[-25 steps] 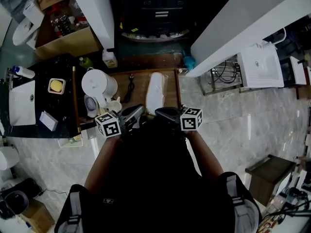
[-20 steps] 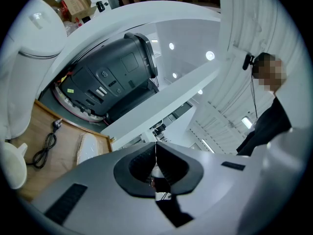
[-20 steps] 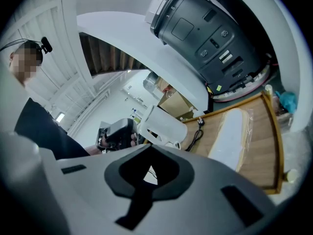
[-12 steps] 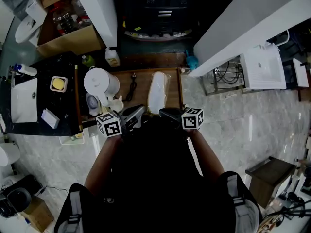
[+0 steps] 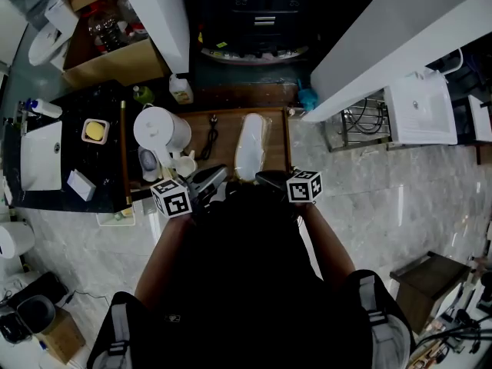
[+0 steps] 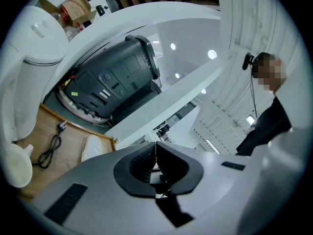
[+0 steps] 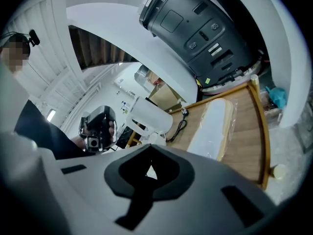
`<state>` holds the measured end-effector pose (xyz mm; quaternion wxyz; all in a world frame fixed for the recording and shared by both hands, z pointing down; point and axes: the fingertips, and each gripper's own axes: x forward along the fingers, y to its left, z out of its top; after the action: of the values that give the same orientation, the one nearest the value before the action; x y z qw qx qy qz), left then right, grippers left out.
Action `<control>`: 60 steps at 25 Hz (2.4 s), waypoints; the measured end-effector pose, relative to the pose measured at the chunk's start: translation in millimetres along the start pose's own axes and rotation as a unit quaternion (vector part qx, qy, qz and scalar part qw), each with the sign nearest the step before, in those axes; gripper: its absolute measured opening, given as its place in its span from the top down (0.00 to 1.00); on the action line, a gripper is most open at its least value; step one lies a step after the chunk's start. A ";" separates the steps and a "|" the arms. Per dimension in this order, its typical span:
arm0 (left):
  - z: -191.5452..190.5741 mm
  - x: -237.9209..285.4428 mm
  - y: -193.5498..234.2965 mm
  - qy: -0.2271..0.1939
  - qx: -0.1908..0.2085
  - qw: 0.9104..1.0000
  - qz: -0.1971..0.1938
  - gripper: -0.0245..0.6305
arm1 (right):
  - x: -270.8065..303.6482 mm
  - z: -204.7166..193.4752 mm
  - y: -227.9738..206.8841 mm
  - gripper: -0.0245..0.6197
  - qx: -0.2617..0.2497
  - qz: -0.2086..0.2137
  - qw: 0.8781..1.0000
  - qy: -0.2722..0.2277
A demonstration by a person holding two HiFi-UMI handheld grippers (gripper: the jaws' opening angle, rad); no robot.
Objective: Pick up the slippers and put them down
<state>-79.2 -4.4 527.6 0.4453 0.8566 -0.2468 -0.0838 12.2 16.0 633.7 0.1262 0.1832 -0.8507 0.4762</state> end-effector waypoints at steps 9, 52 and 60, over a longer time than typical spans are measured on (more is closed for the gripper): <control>3.3 -1.3 -3.7 -0.005 0.004 1.000 0.007 0.94 | 0.2 -9.8 -16.4 0.95 0.024 -0.005 1.000 -0.001; -1.4 3.8 -9.4 -0.021 -0.023 0.998 0.062 0.94 | 14.2 -46.8 -147.0 0.75 0.177 -0.116 0.975 0.071; -4.7 3.8 -9.0 -0.023 -0.032 0.996 0.077 0.94 | 23.1 -57.6 -151.0 0.75 0.175 -0.107 0.973 0.106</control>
<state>-71.0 1.4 523.4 0.4715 0.8185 -0.3191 -0.0765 58.9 -11.5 787.6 0.2319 0.2406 -0.7116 0.6180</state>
